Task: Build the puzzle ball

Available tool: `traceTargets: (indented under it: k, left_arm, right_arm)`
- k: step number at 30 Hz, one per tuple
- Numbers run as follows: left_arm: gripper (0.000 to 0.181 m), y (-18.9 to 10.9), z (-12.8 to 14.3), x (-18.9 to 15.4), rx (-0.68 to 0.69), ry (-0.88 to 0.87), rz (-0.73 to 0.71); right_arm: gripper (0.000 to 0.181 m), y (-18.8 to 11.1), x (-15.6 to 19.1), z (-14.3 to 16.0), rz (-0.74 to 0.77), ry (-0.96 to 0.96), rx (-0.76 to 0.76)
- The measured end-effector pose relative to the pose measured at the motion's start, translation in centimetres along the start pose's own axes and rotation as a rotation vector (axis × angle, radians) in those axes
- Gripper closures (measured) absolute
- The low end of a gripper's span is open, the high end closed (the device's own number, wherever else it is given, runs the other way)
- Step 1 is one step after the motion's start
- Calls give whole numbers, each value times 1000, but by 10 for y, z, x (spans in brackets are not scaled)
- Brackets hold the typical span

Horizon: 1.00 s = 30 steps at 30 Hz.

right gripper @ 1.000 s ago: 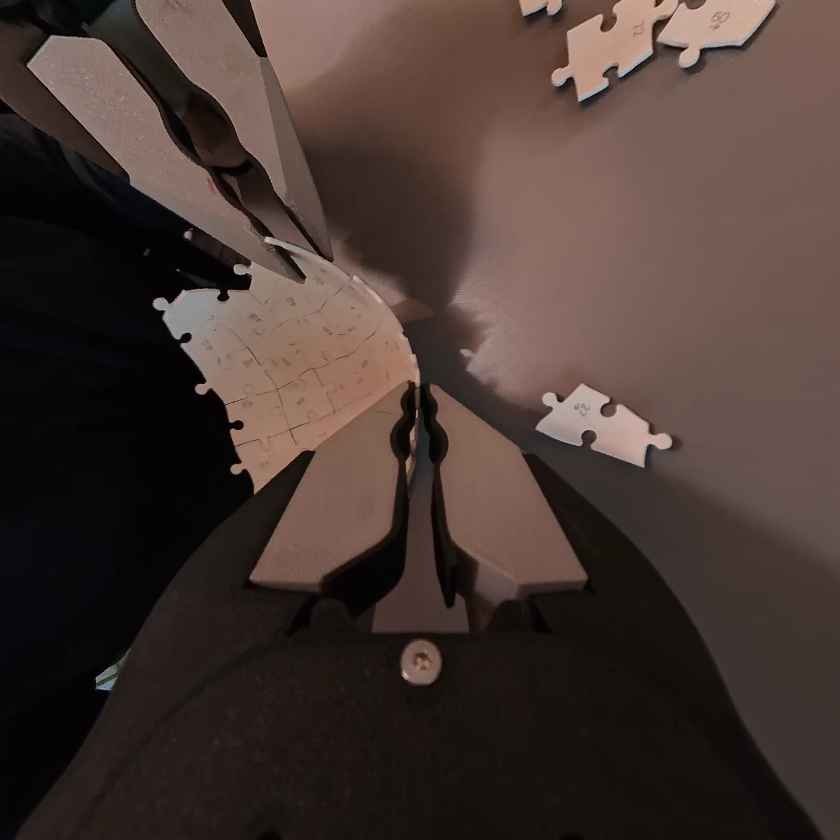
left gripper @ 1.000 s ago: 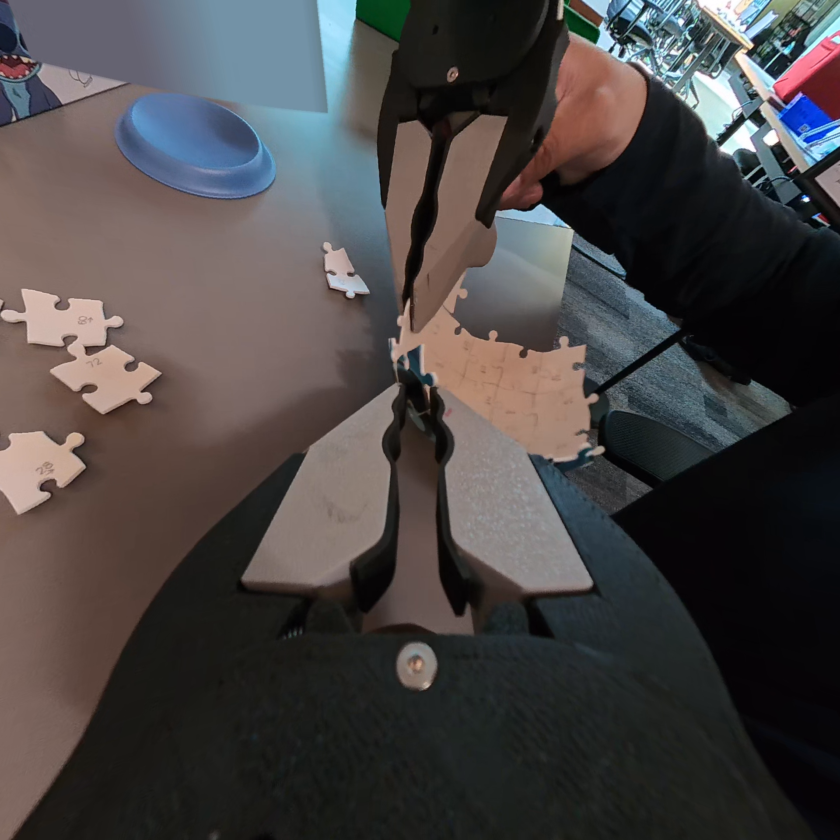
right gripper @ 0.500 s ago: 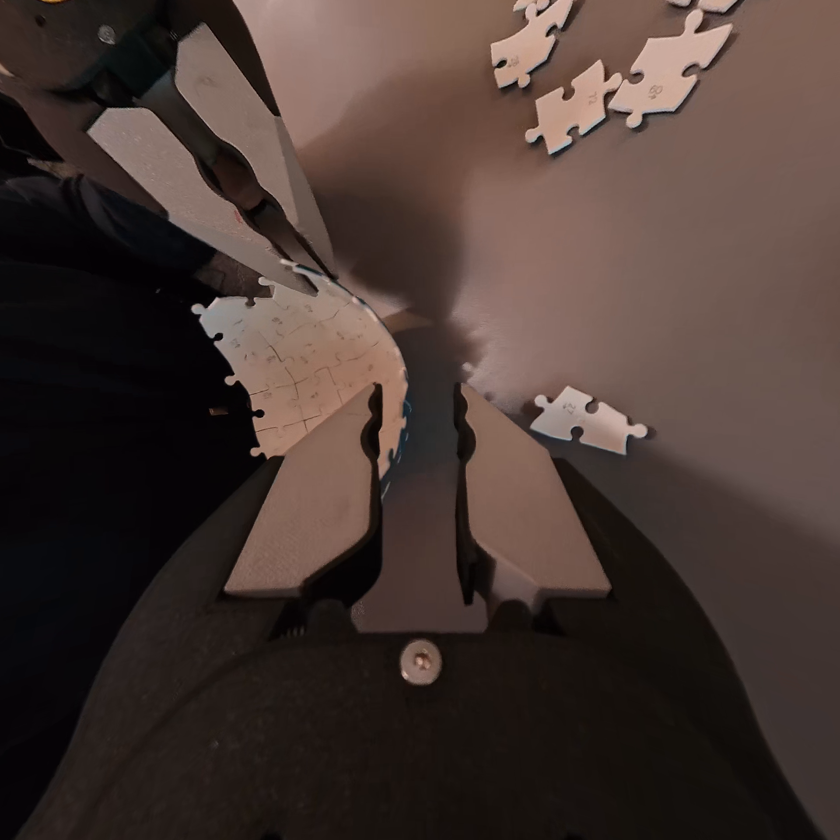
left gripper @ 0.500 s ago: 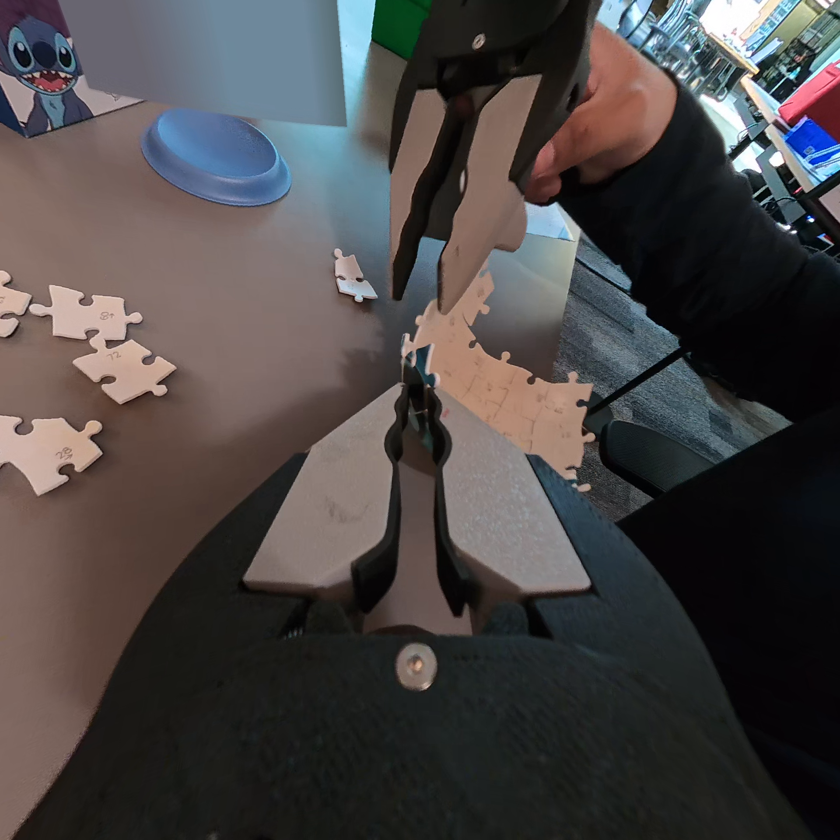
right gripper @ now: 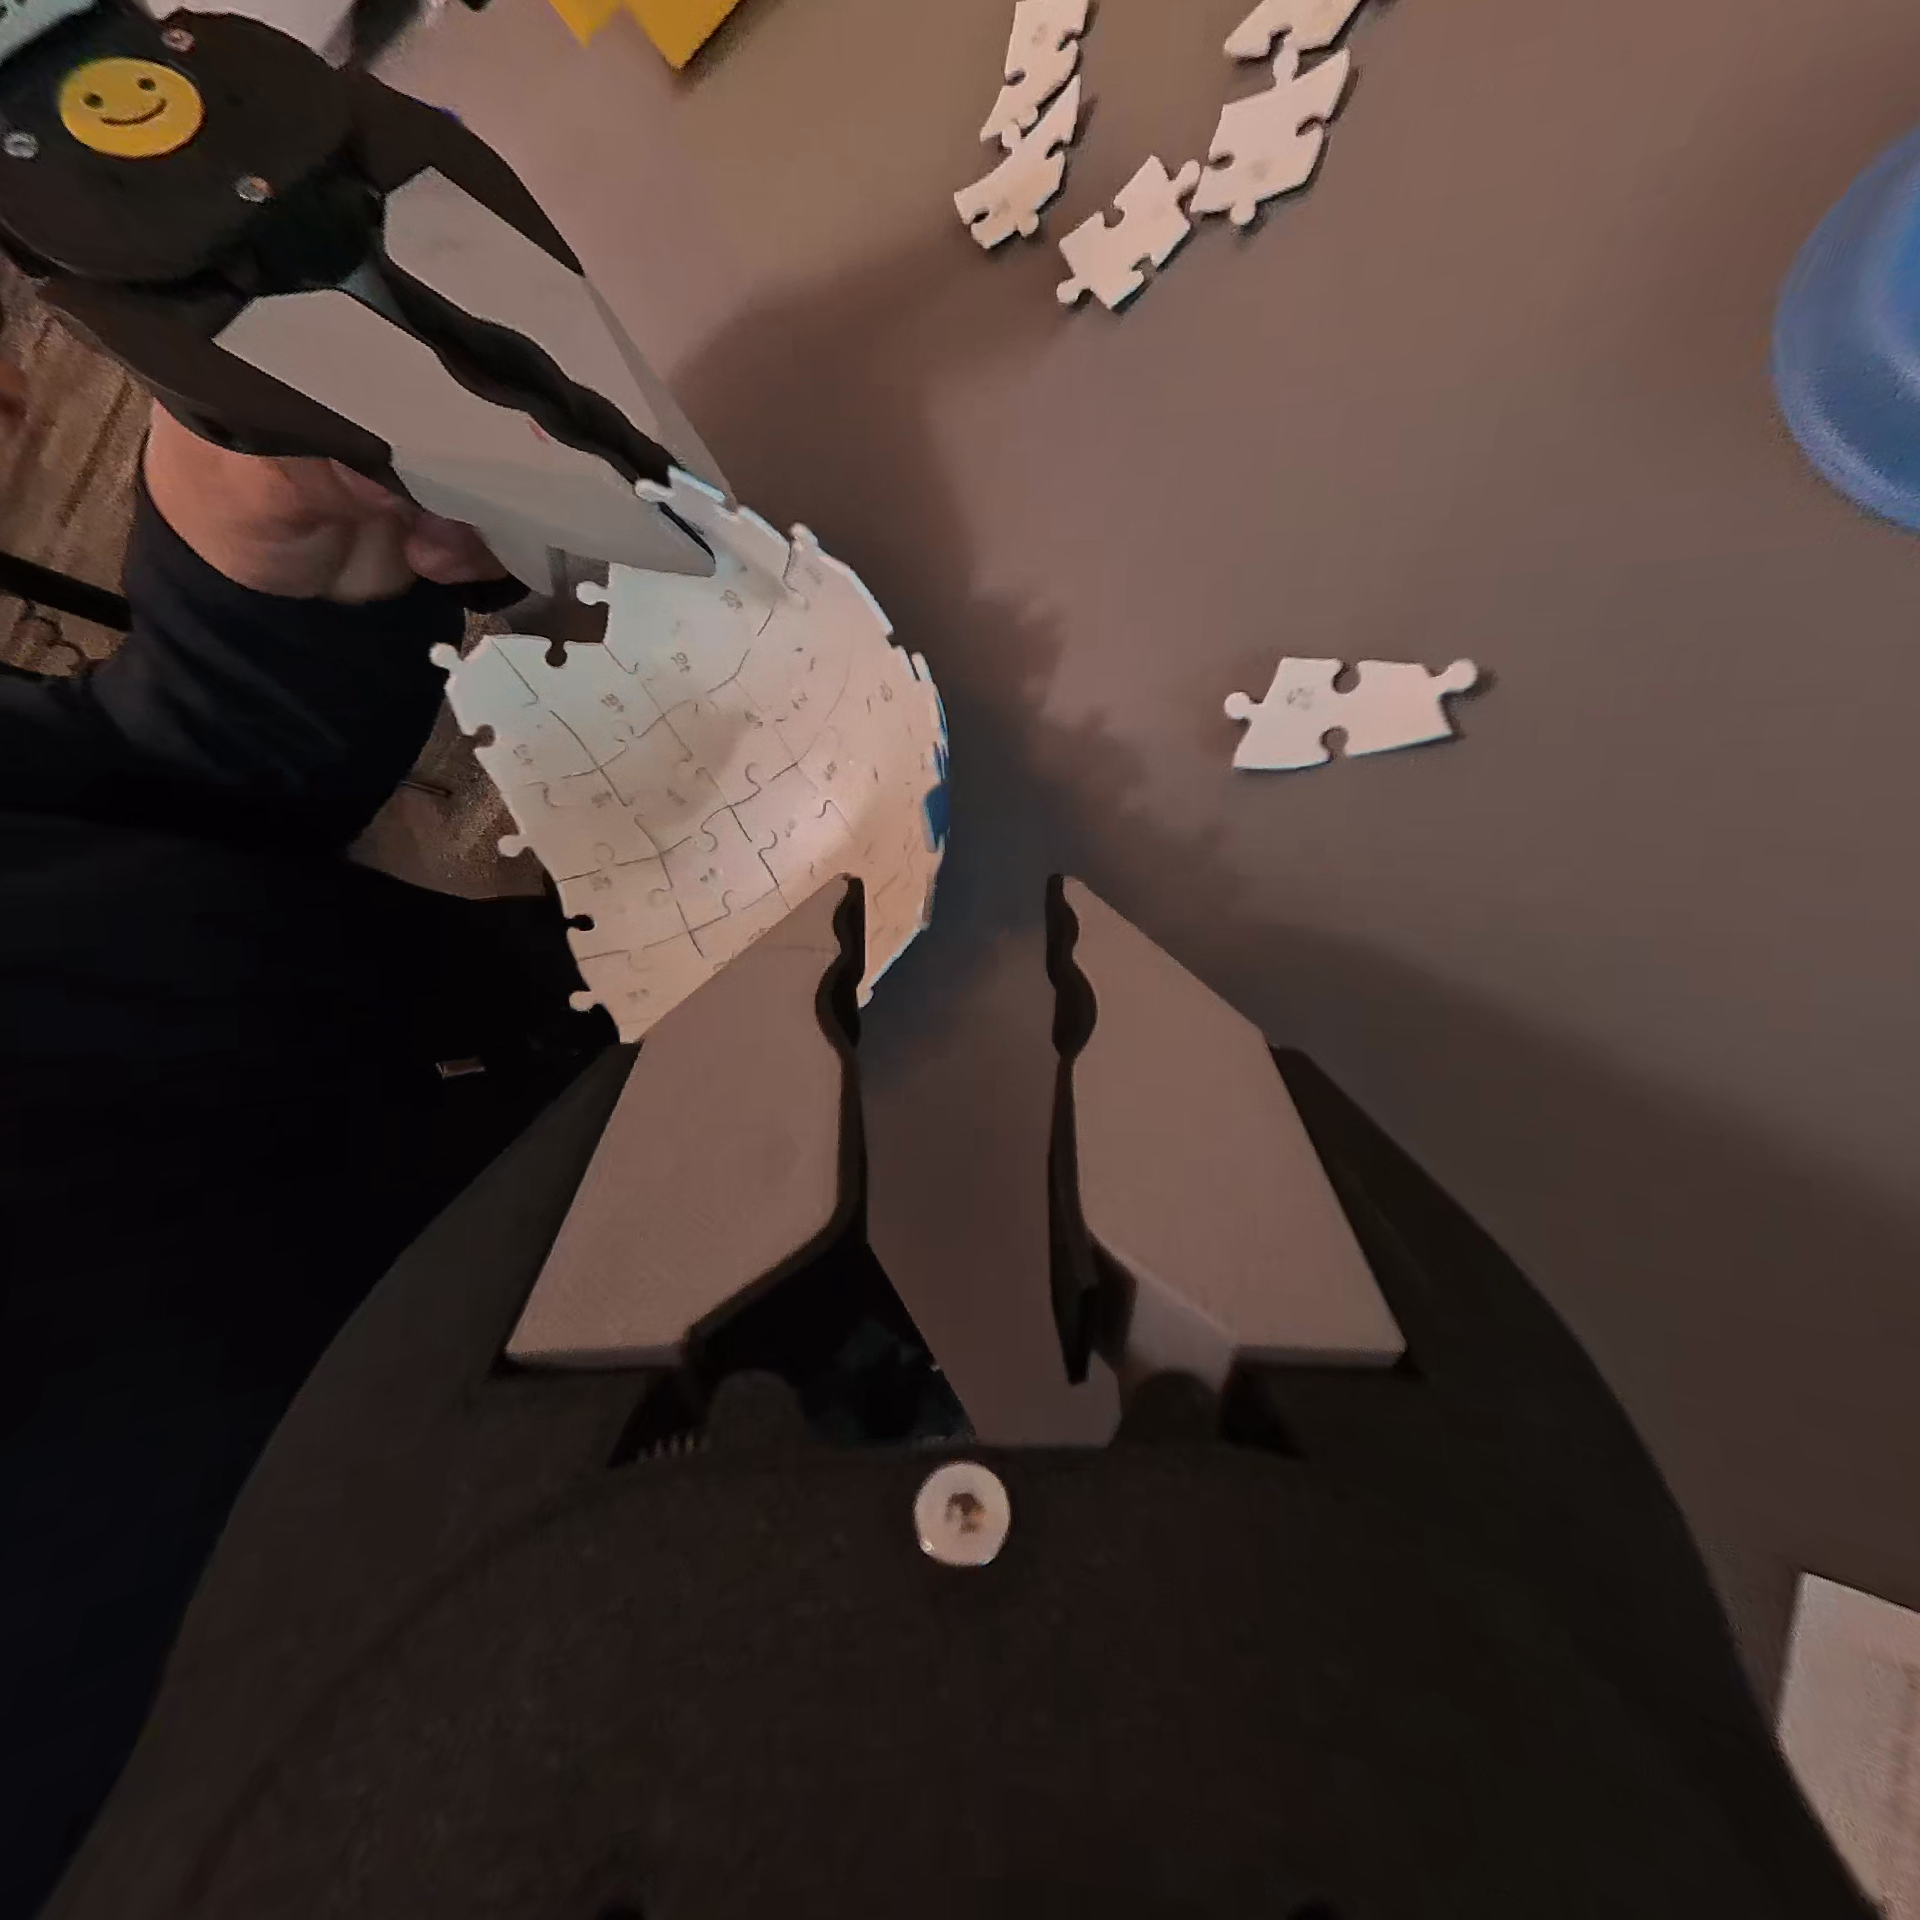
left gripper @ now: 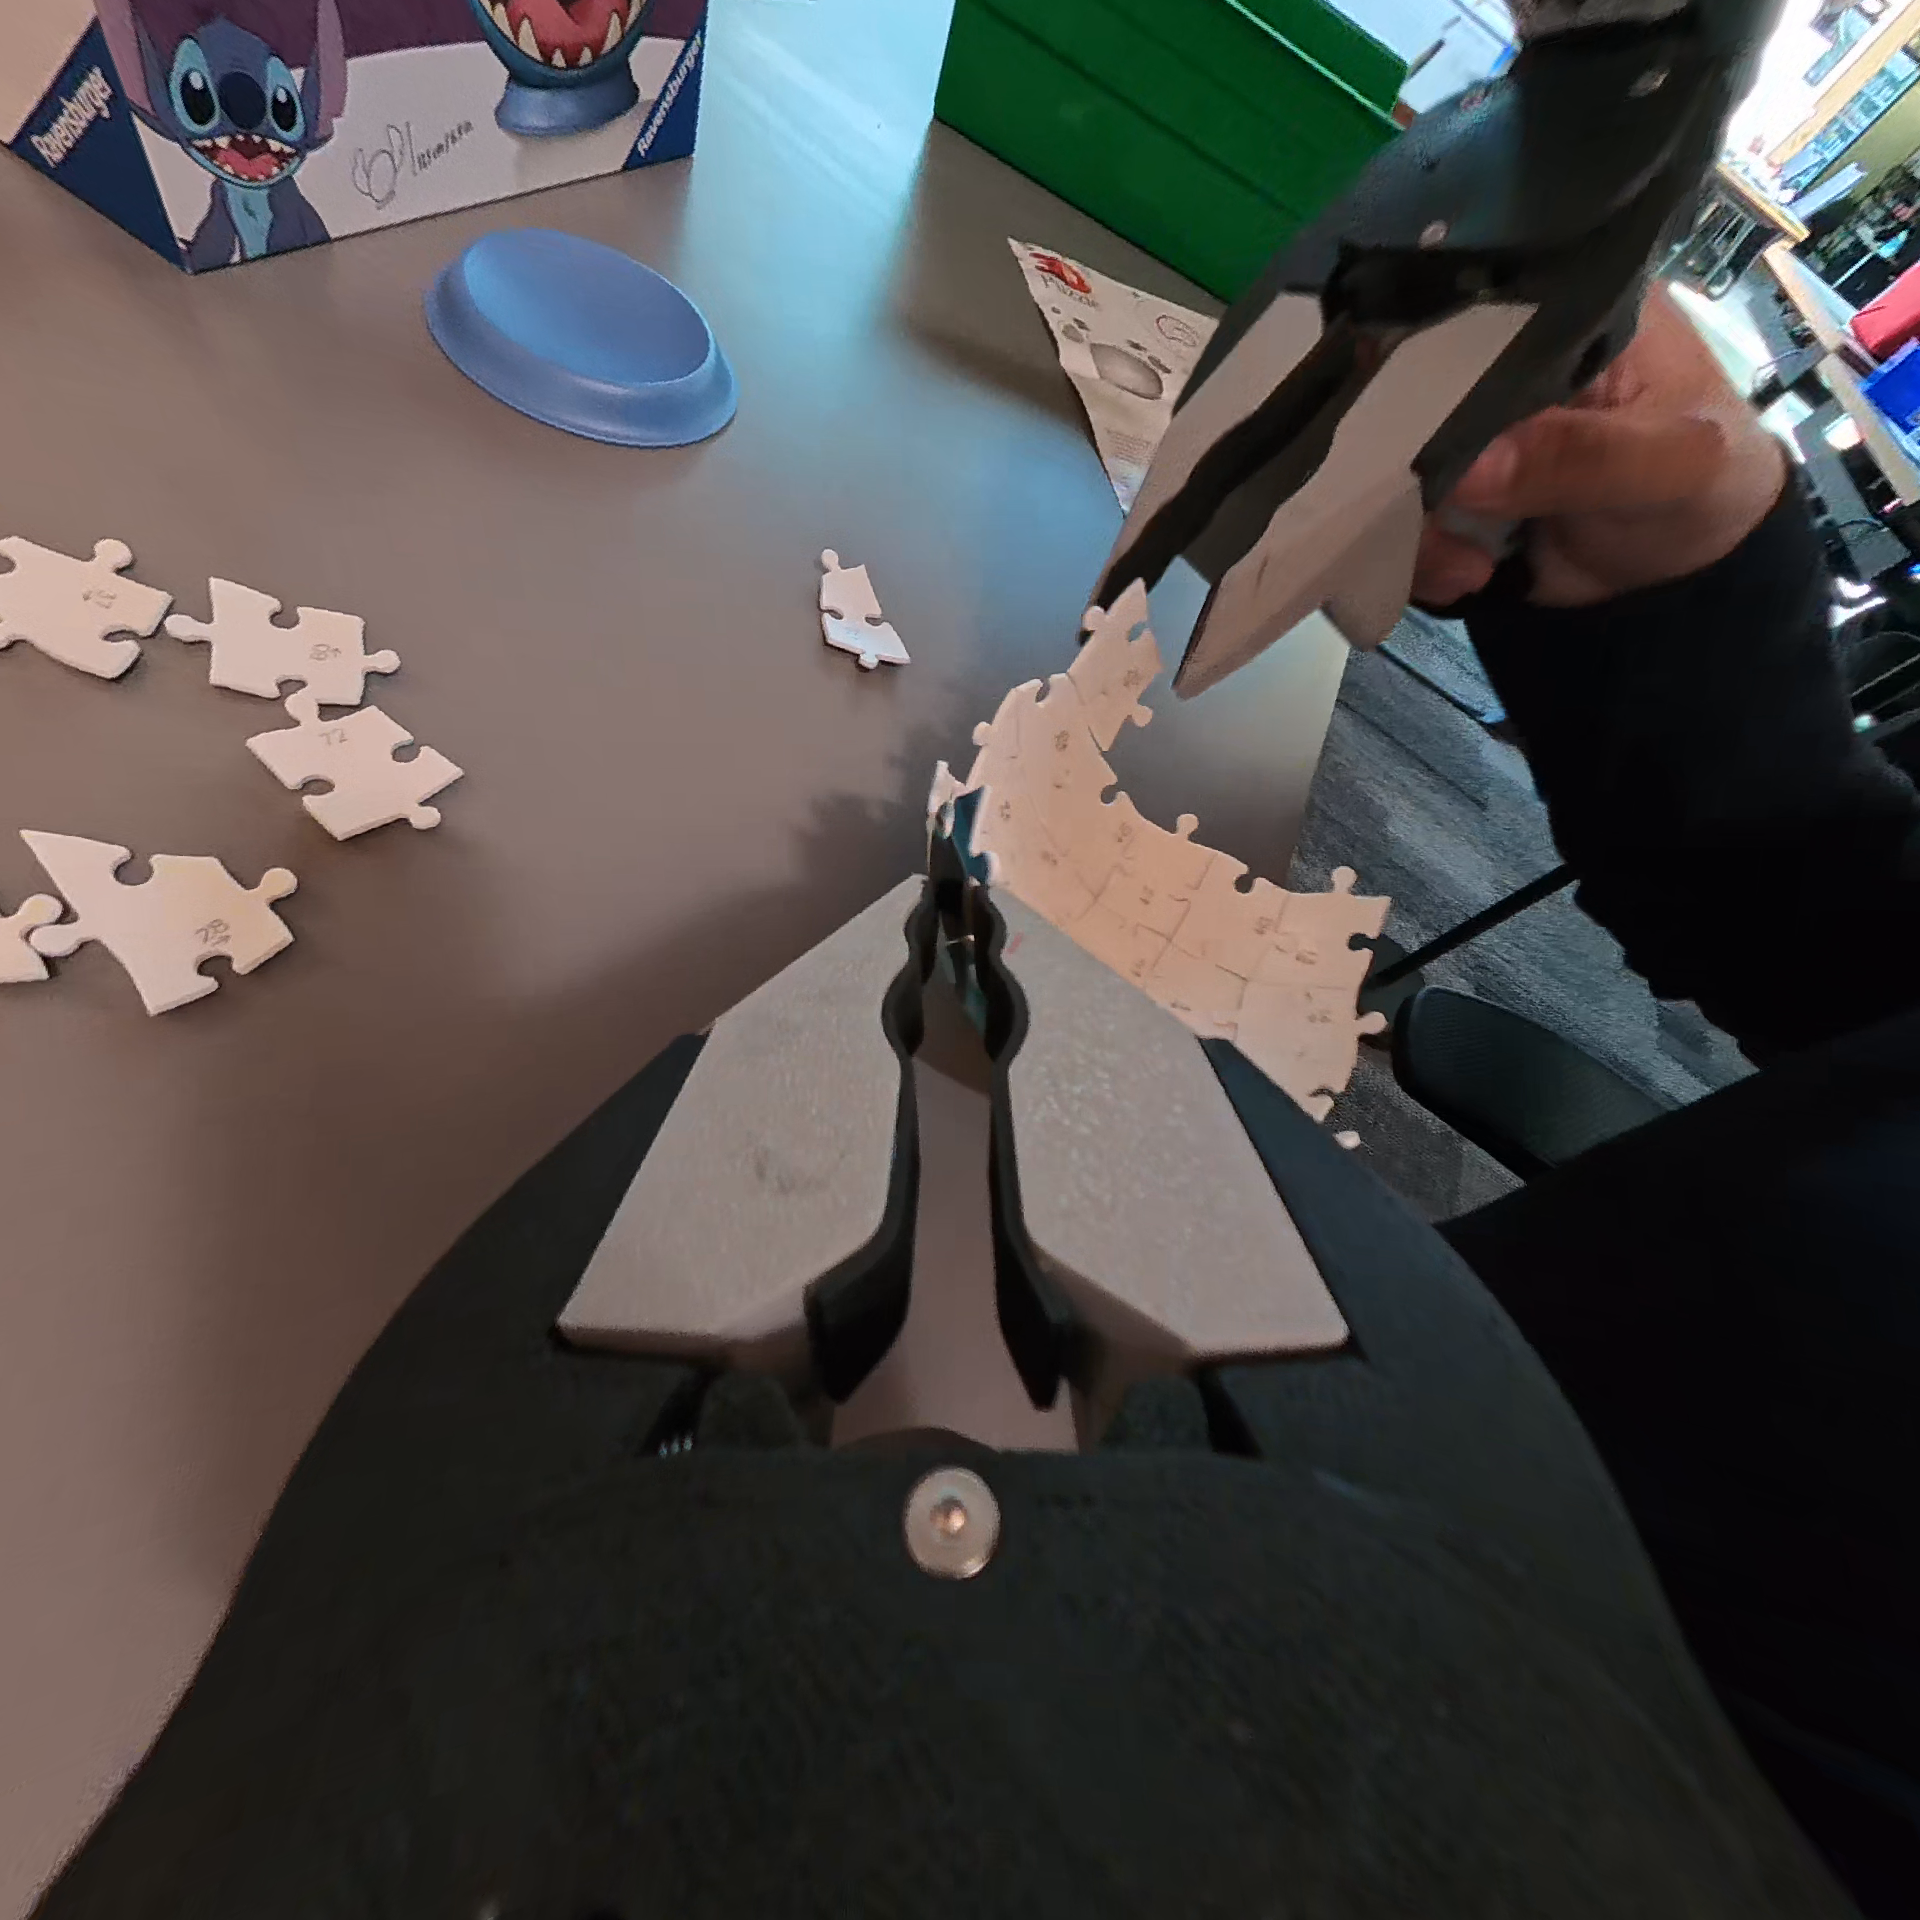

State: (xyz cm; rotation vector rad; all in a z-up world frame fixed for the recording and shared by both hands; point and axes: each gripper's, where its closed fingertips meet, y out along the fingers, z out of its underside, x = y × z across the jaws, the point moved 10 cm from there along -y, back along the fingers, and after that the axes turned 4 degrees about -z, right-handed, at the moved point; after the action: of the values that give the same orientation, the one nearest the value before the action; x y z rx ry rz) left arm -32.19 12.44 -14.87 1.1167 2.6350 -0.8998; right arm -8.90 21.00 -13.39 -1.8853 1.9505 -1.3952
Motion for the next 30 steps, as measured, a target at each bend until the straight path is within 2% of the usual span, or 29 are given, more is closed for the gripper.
traceTargets:
  k: [4, 7, 10, 21, 28, 30]
  left_arm:
    - [178, -1, 0, -4, 3, 6, -1]
    - [177, -2, 0, -6, 4, 9, 5]
    - [177, -3, 0, -7, 5, 12, 11]
    - [174, -4, -4, 0, 9, 12, 15]
    - [174, -8, -5, 6, -7, -8, 16]
    - [174, -7, -4, 6, -3, -7, 16]
  right_arm:
    - [150, 13, 0, 7, -41, 27, -13]
    - [157, 20, -1, 6, -54, 26, -11]
    - [180, 26, 1, 5, -50, -6, 3]
    - [181, 39, -4, -14, 64, -148, 65]
    - [180, 40, -21, -25, -65, -56, 36]
    - [175, 42, -25, -26, -90, -33, 42]
